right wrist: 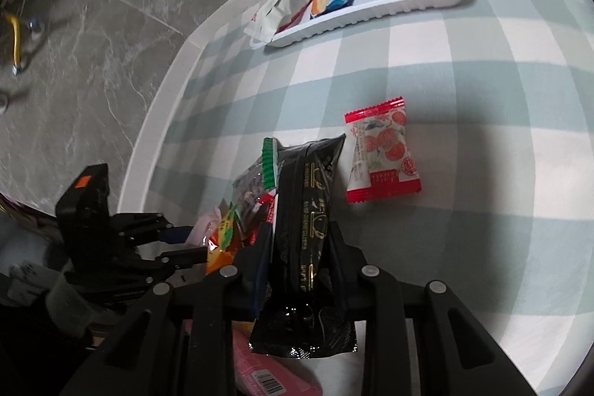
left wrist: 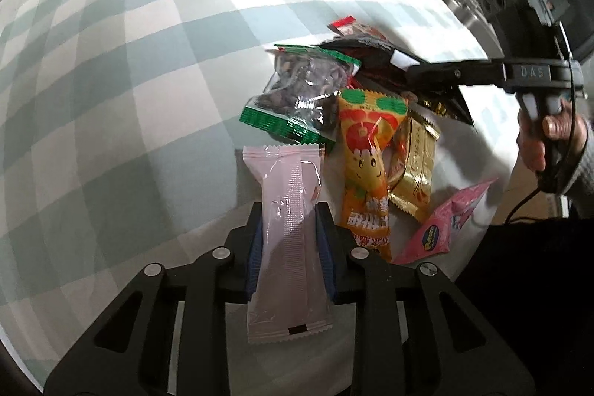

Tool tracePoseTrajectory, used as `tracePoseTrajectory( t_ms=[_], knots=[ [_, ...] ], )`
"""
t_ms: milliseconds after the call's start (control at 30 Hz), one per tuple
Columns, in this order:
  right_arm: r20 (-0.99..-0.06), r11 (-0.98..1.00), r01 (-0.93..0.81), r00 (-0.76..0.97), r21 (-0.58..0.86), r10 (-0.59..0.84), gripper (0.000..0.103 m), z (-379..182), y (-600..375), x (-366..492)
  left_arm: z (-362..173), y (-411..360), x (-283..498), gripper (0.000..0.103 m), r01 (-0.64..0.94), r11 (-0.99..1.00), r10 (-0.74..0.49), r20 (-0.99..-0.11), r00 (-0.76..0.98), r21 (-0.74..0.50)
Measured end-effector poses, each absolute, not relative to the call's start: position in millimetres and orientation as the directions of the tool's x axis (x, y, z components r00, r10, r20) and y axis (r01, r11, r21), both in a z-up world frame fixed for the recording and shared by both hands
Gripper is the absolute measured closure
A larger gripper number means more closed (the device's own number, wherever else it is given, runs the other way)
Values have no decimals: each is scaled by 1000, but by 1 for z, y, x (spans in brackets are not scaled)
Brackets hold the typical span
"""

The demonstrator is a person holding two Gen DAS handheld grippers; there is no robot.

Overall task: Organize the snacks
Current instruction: 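Lift both packets and carry them toward the white tray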

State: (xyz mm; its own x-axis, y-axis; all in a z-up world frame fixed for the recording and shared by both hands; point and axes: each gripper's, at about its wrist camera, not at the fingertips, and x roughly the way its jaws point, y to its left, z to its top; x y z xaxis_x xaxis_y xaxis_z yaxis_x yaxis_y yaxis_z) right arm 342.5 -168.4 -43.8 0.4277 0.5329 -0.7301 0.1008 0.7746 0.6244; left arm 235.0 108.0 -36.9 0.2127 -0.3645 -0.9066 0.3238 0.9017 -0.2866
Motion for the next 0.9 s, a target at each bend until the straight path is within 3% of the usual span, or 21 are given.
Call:
tracePoseTrajectory(
  t_ms=[900],
  knots=[
    [-511, 508, 177, 558, 843, 654, 72, -25, -226, 365, 2, 141, 317, 79, 173, 854, -520, -795, 314, -490]
  ],
)
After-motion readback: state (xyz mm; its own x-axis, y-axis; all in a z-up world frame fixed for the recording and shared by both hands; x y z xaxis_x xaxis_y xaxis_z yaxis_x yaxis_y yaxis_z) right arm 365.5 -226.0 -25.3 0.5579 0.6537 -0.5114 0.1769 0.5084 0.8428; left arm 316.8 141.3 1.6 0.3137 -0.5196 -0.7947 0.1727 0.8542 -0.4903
